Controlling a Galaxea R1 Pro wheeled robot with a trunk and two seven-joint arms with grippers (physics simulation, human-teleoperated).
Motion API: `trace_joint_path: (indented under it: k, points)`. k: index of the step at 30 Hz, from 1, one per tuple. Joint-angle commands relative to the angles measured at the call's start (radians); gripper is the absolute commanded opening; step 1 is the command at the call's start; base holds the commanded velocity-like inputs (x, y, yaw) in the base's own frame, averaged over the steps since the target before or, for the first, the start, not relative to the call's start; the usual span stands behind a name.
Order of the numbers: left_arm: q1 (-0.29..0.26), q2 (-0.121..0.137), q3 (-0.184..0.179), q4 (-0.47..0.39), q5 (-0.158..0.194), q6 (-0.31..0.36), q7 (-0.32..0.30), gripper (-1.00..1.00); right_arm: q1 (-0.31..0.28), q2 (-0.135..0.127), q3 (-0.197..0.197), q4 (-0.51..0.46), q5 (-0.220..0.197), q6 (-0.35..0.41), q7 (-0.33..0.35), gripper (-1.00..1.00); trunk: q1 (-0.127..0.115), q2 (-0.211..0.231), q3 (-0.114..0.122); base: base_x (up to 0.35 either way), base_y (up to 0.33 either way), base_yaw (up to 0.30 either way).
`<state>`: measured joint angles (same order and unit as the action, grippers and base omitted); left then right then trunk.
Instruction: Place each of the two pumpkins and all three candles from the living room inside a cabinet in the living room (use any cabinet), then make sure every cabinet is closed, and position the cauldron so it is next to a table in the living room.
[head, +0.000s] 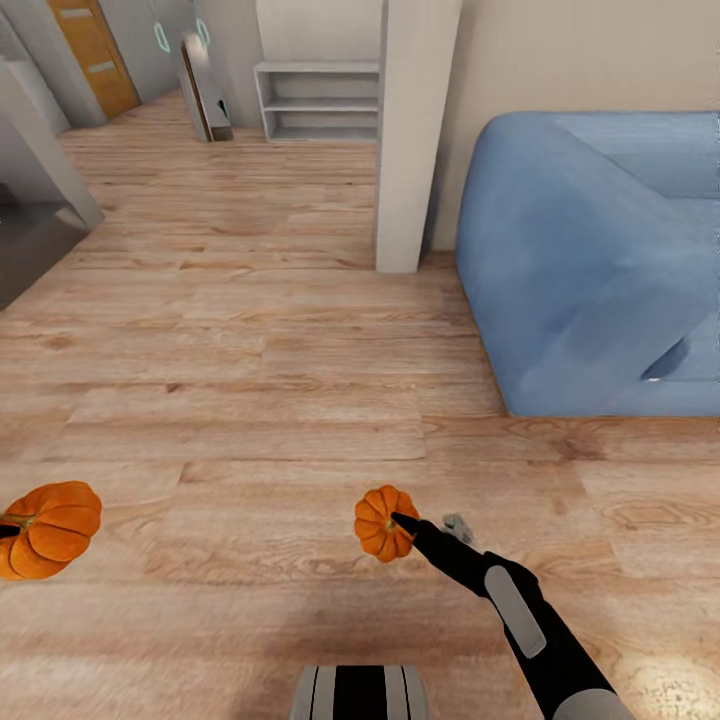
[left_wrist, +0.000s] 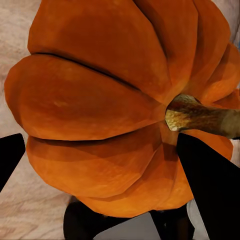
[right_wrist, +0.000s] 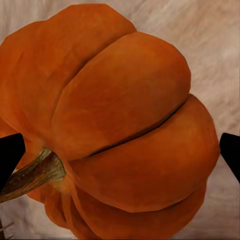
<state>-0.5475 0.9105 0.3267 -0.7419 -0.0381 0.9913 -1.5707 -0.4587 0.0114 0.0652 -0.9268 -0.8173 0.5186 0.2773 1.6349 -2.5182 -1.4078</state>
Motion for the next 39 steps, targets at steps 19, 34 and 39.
trace_joint_path:
  k: [19, 34, 39]
  points:
    - [0.0, -0.035, -0.005, -0.009, -0.006, -0.003, 0.0, -1.0, 0.01, 0.0, 0.003, -0.053, 0.005, -0.011, -0.003, -1.0, -0.009, 0.004, 0.074, 0.0, 0.0, 0.0]
    - [-0.003, -0.276, -0.01, -0.111, -0.007, 0.012, 0.505, -1.0, 0.017, 0.0, 0.005, -0.064, 0.004, 0.003, -0.005, -1.0, -0.015, 0.008, 0.132, 0.0, 0.0, 0.0]
    - [-0.003, -0.316, -0.011, -0.117, -0.008, 0.014, 0.547, -1.0, 0.017, 0.001, 0.015, -0.071, 0.011, 0.003, -0.006, -1.0, -0.018, 0.009, 0.151, 0.0, 0.0, 0.0]
